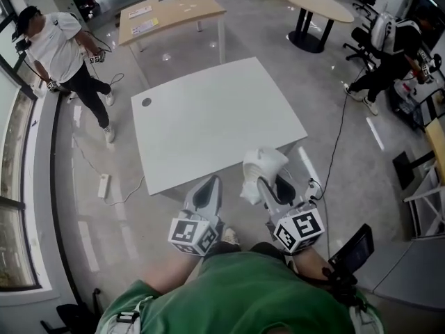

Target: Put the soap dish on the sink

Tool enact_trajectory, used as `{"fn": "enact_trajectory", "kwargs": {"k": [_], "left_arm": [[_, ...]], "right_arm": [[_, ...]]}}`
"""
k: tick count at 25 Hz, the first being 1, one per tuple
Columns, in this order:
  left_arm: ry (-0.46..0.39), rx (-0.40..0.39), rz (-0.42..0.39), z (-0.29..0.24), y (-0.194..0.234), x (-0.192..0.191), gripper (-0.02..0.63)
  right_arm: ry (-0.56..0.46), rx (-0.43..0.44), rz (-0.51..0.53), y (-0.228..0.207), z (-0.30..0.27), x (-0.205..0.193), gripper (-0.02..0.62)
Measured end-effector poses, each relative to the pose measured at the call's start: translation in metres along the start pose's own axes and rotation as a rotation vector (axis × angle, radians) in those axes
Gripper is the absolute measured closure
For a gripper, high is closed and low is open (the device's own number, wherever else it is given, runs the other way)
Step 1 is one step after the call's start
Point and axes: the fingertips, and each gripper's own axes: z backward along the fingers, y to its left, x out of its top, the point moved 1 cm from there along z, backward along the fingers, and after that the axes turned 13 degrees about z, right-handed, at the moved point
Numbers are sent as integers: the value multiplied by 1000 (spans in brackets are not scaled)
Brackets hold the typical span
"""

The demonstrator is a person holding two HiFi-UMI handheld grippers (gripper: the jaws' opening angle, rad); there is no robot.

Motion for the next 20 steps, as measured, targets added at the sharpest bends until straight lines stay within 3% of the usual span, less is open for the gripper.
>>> {"fn": "enact_trajectory", "kwargs": {"k": [13,20], "left_arm": [[-52,130,16,4,36,8,600],[-89,218,-10,-23,49,23,600]], "right_arm": [[-1,173,24,17,-54,0,456],[-30,271,13,-4,-96,8,456]]}}
